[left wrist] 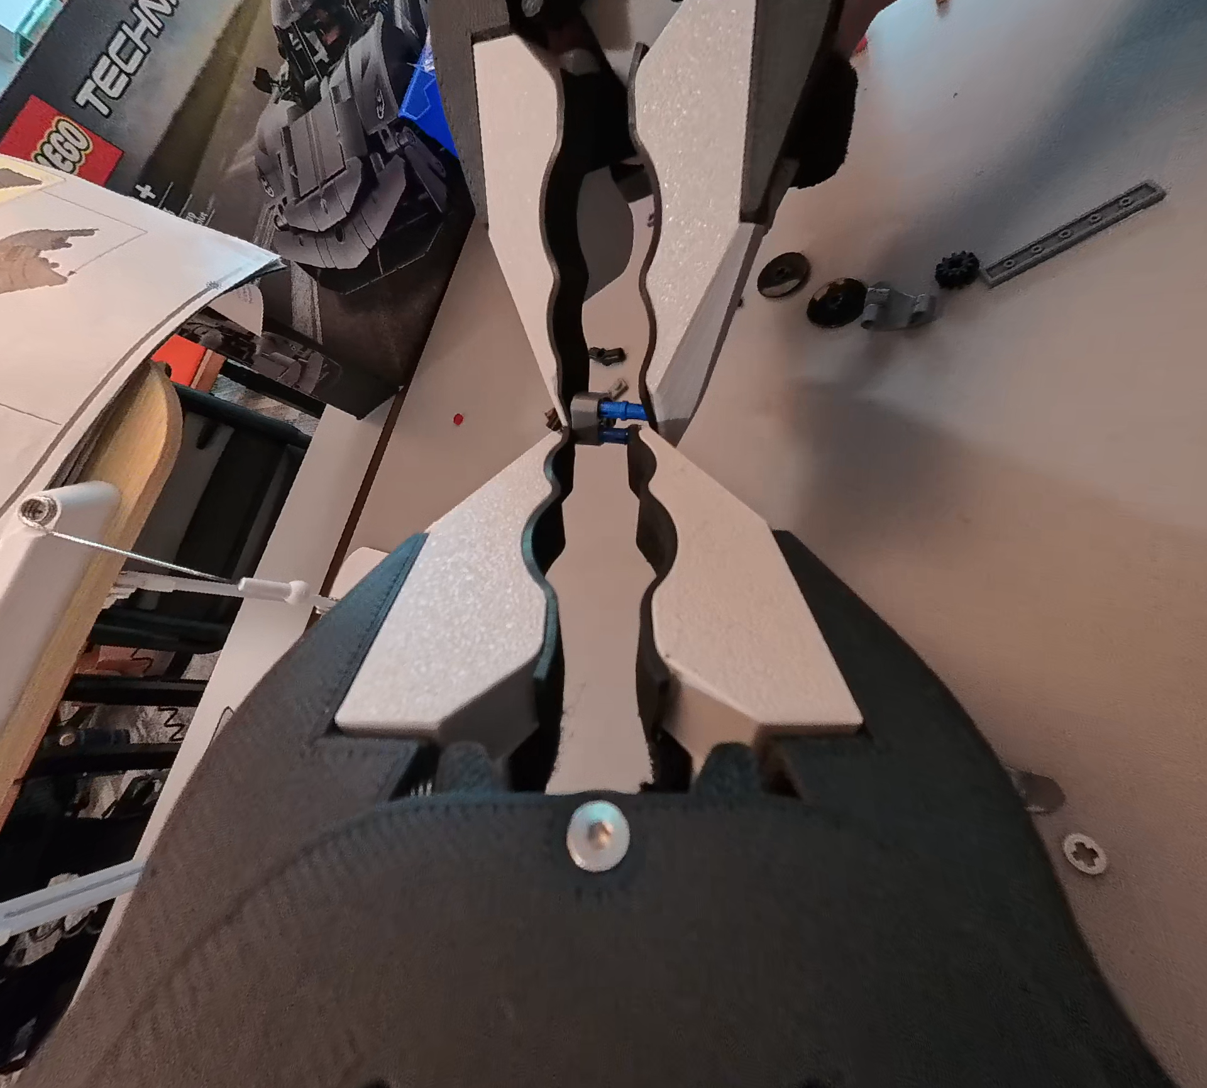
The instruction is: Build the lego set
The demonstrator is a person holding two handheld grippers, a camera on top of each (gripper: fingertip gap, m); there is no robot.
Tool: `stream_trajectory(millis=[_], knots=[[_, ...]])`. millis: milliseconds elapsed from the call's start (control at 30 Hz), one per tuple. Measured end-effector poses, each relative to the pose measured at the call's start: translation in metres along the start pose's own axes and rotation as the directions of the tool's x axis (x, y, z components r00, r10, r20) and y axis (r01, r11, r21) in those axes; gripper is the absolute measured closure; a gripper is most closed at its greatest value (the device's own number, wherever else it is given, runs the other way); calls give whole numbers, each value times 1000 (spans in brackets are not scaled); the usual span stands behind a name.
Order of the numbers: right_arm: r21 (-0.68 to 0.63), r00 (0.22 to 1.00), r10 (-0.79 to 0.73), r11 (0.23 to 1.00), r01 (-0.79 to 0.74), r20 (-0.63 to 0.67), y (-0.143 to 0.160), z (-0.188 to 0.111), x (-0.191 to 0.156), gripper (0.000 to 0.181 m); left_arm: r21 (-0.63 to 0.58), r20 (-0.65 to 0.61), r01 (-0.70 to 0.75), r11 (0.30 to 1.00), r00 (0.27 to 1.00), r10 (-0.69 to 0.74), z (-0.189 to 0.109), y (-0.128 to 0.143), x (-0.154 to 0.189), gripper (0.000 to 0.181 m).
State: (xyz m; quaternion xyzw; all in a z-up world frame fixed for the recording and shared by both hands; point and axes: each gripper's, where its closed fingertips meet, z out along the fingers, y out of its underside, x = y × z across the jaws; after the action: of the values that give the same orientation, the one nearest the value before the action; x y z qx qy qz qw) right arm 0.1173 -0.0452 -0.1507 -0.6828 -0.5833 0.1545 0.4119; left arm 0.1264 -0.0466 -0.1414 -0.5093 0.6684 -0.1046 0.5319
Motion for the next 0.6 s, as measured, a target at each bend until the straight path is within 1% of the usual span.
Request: stream_trajectory(millis=[600], knots=[[25,999,47,999,-47,1,-3,-3,4,155,10,34,-6,1000,999,6,-2,-3,-5,168]])
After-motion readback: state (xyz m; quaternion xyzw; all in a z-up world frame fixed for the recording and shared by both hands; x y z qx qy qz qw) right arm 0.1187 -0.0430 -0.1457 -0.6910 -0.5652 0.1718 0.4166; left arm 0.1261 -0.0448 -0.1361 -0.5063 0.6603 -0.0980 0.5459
